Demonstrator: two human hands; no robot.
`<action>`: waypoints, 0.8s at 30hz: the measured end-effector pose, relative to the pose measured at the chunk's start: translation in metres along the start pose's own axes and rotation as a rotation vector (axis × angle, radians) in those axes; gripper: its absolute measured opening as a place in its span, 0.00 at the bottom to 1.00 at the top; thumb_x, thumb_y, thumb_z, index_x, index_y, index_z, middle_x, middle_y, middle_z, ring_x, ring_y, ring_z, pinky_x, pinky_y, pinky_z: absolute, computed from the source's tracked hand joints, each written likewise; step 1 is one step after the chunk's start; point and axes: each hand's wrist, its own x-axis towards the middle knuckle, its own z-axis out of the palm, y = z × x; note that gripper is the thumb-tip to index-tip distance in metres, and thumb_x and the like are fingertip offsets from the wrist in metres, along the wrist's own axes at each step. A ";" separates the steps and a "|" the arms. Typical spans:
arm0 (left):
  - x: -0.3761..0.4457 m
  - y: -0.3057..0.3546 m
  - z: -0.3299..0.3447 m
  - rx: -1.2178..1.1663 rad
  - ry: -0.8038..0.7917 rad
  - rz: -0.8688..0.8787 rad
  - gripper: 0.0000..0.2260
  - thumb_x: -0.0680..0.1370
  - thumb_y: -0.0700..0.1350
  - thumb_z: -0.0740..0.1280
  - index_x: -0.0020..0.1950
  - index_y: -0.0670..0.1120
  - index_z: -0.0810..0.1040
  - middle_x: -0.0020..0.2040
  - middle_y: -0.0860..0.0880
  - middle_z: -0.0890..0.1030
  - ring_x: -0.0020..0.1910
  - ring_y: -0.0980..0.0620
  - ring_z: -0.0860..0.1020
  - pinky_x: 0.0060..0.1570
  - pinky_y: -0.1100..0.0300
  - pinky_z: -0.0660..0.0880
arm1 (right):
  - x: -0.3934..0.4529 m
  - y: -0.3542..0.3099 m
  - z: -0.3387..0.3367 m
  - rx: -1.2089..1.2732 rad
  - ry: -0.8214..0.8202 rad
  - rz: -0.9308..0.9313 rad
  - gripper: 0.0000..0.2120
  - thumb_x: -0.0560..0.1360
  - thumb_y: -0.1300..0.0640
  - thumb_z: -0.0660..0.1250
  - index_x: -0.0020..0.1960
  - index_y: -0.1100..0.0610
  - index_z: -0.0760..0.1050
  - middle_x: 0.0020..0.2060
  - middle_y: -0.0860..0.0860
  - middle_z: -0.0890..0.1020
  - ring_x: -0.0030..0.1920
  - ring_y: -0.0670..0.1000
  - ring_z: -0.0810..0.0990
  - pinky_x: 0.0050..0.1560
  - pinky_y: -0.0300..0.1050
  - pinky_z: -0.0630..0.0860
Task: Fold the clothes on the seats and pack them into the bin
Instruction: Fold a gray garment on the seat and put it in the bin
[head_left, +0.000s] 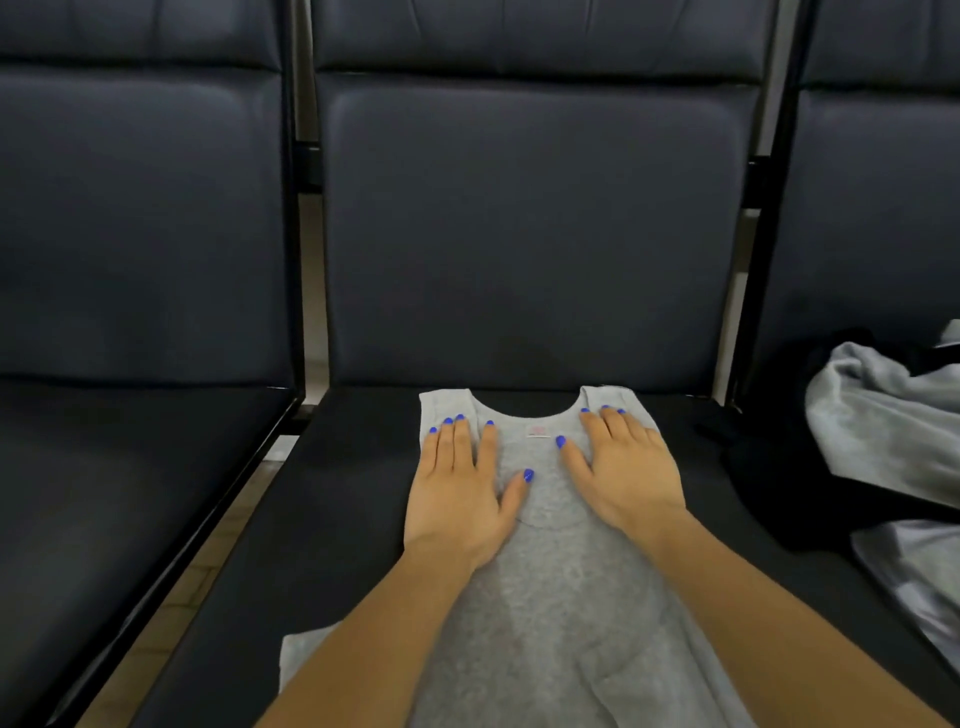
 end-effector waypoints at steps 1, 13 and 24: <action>0.004 -0.001 0.000 0.009 0.008 0.000 0.42 0.69 0.65 0.27 0.79 0.46 0.47 0.78 0.40 0.51 0.77 0.45 0.48 0.76 0.51 0.41 | 0.006 0.001 -0.001 -0.014 -0.024 0.000 0.31 0.79 0.38 0.43 0.77 0.54 0.56 0.76 0.53 0.59 0.76 0.53 0.55 0.74 0.47 0.51; -0.001 -0.016 -0.033 -0.041 -0.140 0.041 0.31 0.79 0.60 0.37 0.78 0.44 0.39 0.79 0.43 0.49 0.78 0.48 0.44 0.74 0.49 0.36 | -0.114 -0.048 -0.108 0.941 -0.662 0.152 0.27 0.78 0.54 0.63 0.74 0.51 0.59 0.68 0.49 0.68 0.58 0.45 0.69 0.55 0.35 0.68; -0.212 -0.032 -0.130 -0.111 -0.211 0.372 0.24 0.74 0.55 0.51 0.66 0.53 0.74 0.65 0.55 0.75 0.65 0.54 0.74 0.63 0.57 0.70 | -0.211 -0.060 -0.044 0.198 -0.677 -0.174 0.29 0.82 0.43 0.47 0.78 0.53 0.45 0.78 0.52 0.44 0.77 0.50 0.42 0.74 0.47 0.40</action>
